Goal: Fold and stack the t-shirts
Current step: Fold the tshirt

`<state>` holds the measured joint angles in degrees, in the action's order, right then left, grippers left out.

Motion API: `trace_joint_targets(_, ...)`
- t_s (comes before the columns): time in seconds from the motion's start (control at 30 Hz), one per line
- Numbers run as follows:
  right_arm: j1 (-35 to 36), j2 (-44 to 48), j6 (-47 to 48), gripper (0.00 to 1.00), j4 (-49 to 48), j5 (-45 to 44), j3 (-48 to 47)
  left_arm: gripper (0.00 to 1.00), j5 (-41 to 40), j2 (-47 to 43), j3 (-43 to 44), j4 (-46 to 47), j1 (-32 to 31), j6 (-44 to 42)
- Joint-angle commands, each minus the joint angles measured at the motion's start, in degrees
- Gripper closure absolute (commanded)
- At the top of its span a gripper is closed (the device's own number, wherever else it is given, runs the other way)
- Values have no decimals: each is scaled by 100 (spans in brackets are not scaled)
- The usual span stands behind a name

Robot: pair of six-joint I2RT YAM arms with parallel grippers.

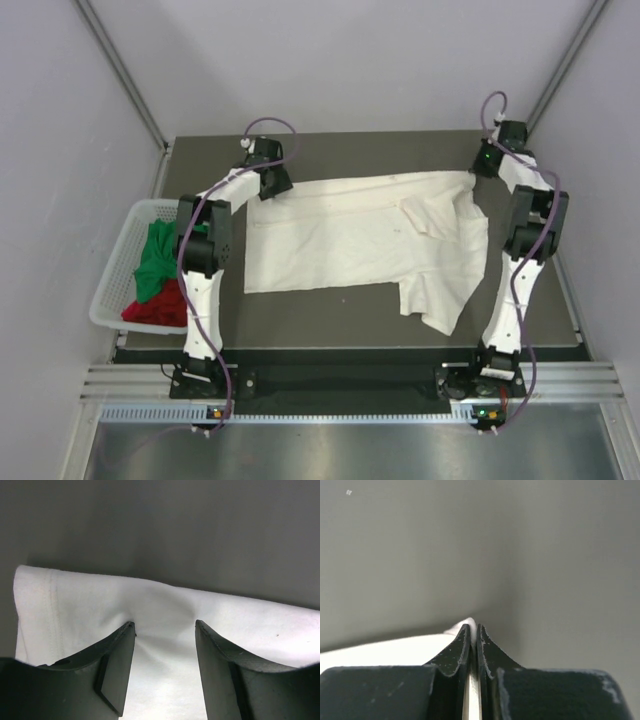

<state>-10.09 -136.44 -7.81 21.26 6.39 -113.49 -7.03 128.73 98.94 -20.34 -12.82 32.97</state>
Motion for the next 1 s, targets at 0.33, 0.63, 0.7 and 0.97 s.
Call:
trace_joint_targets(0.33,-1303,136,-3541,95,-3705,3454,1636,43,-334,935,609,-1139,95,-159)
trace_joint_targets(0.63,-1373,-225,-4554,99,-4815,3887,1568,41,25,909,1285,-998,95,-484)
trace_joint_targets(0.7,-1382,-155,-4387,98,-4614,3817,1470,40,296,795,1558,-981,95,-624)
trace_joint_targets(0.97,-970,1435,-2290,57,-1689,1868,1751,37,351,-531,1096,-1113,69,-704)
